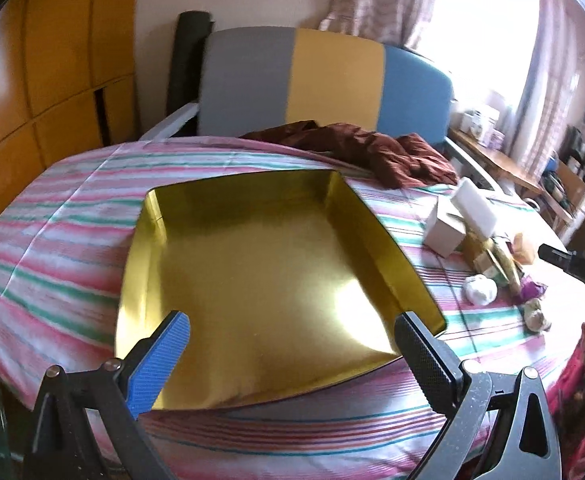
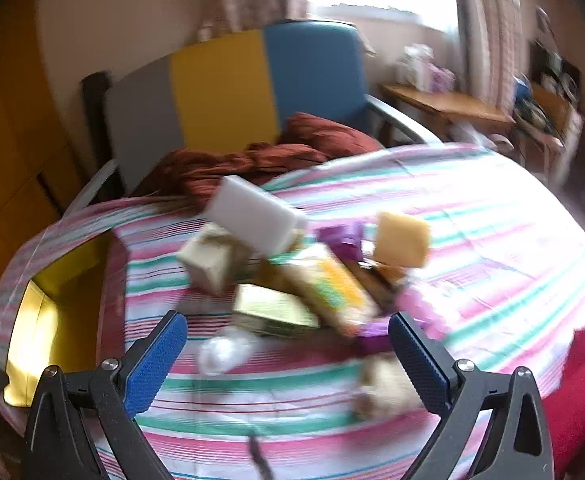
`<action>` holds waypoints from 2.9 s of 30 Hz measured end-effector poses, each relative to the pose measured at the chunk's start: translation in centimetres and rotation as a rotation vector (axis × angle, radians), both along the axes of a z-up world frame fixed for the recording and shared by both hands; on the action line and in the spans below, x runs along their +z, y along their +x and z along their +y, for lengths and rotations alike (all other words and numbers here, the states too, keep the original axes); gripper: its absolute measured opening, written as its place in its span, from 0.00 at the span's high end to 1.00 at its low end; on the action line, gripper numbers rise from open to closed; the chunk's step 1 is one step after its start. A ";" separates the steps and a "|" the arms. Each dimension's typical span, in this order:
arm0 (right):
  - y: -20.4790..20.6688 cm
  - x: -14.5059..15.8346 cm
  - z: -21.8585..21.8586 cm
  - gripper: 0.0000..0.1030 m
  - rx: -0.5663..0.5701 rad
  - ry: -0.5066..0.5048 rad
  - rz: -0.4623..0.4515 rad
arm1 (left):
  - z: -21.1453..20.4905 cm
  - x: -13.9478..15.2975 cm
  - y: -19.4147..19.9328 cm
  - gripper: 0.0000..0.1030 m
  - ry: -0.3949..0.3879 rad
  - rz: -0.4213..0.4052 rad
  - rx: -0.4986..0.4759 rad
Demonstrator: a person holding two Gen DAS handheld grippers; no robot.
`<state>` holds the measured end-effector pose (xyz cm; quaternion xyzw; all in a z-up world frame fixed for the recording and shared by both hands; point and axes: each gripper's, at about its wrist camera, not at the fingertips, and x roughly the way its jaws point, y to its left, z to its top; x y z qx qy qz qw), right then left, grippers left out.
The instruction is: Organize objects
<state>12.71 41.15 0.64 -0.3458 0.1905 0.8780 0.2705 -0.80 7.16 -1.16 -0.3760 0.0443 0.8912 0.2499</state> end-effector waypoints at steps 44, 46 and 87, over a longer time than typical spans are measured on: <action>2.3 -6.7 9.1 0.07 -0.033 -0.370 -0.366 | 24.3 -3.9 2.3 0.01 -0.118 -0.026 -0.500; 2.1 -7.3 9.3 0.07 -0.020 -0.399 -0.383 | 25.1 -4.6 1.9 0.05 -0.137 -0.031 -0.503; -7.2 -1.9 -5.5 0.29 0.414 -0.268 -0.199 | 10.1 -0.3 -0.2 0.61 0.109 -0.076 -0.296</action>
